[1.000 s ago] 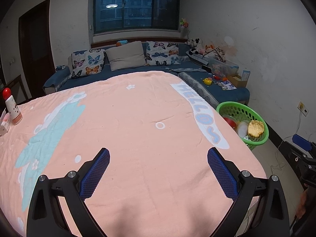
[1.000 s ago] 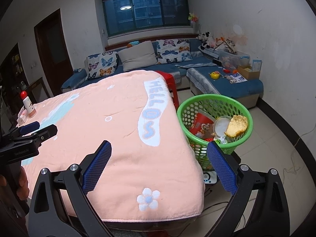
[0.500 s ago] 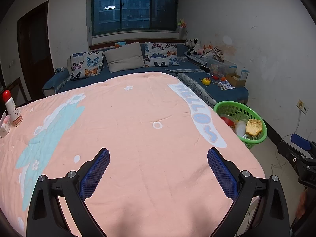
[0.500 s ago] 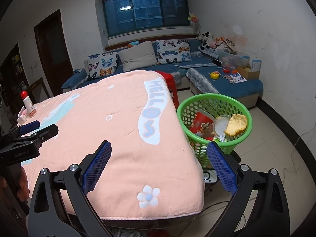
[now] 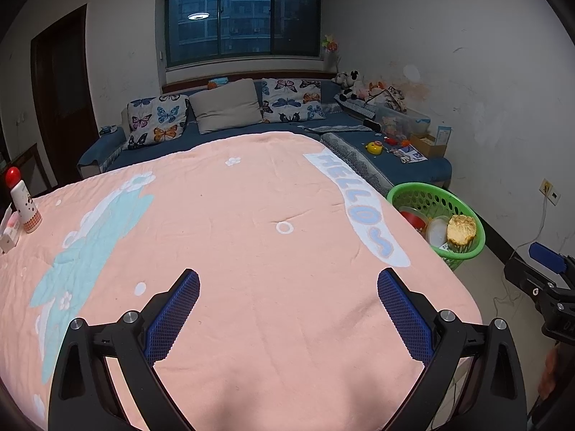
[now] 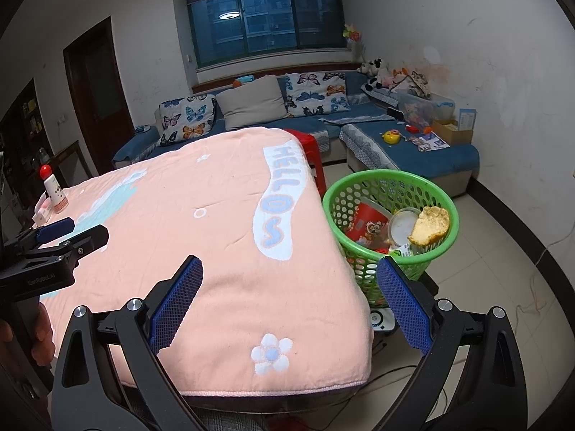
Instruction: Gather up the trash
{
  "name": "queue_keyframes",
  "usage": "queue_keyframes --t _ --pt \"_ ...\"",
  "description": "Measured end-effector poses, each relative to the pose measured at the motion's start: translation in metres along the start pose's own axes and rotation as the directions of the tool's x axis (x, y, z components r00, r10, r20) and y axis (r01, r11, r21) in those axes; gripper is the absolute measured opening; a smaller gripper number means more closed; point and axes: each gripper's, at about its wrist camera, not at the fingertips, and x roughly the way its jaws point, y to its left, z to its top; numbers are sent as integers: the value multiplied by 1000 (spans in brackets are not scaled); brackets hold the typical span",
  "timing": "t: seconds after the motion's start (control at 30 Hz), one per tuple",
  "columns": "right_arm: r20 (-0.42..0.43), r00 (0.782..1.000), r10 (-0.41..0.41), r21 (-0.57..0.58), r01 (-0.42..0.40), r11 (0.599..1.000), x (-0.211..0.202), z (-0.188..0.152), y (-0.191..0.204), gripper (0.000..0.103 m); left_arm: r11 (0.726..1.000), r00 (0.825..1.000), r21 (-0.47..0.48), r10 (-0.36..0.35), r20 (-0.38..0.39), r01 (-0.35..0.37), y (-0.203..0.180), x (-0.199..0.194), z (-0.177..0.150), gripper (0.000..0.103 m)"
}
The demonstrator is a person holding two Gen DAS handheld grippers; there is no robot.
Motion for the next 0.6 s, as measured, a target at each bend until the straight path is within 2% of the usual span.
queue_keyframes --t 0.6 --pt "4 1000 6 -1 -6 1000 -4 -1 4 96 1000 1000 -1 6 11 -6 -1 -4 4 96"
